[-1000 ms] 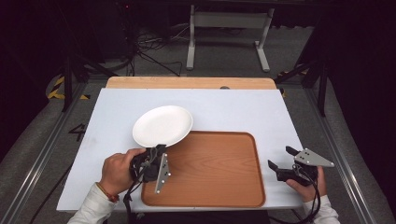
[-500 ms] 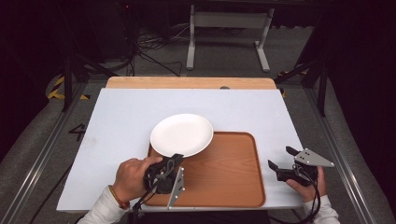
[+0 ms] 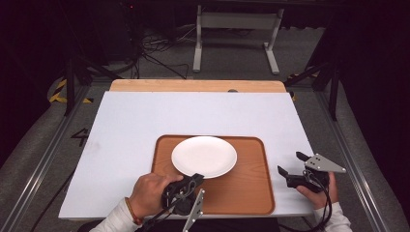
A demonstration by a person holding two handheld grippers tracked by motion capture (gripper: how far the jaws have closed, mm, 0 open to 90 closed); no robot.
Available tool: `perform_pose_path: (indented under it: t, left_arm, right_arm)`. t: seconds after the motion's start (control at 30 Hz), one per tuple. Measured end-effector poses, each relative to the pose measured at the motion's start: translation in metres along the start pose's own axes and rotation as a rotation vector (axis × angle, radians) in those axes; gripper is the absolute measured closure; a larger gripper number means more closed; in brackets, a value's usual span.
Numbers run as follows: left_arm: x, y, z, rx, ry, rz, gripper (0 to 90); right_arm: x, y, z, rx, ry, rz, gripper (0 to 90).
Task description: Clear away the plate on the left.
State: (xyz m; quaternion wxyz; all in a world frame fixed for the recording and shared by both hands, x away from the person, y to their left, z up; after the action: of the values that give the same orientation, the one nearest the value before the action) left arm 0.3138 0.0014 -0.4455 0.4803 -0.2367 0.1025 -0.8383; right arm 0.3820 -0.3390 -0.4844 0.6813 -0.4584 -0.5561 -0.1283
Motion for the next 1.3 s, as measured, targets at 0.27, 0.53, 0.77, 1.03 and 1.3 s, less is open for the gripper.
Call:
perform_pose_path:
  t: [0.27,0.53,0.77,1.03,1.3]
  left_arm:
    - [0.002,0.006,-0.011,-0.036,-0.021,-0.021,85.4]
    - [0.004,0.011,-0.019,-0.109,-0.083,-0.053,86.9]
    - [0.003,0.018,-0.028,-0.153,-0.093,-0.064,86.8]
    - [0.003,0.022,-0.036,-0.219,-0.13,-0.073,84.8]
    - [0.002,0.023,-0.041,-0.277,-0.173,-0.084,88.0]
  right_arm:
    - [-0.001,0.0,0.0,0.002,-0.001,0.004,11.0]
    - [-0.002,0.001,0.0,0.002,-0.007,0.012,11.0]
    - [-0.002,0.001,0.001,0.005,-0.008,0.014,11.0]
    - [-0.003,0.002,0.002,0.015,-0.012,0.021,11.1]
    - [-0.003,0.003,0.002,0.01,-0.009,0.024,11.4]
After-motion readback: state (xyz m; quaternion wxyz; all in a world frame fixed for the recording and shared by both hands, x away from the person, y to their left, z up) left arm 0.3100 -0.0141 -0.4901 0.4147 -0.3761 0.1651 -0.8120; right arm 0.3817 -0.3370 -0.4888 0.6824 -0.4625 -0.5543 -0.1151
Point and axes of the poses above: each handheld gripper's, and its own axes: y roughly forward along the jaws, x roughly out of its top, z roughly to its left, the point moved 8 cm from there along y, roughly forward along the jaws, and after that the axes turned 10 degrees about x, right-handed, at the moved point
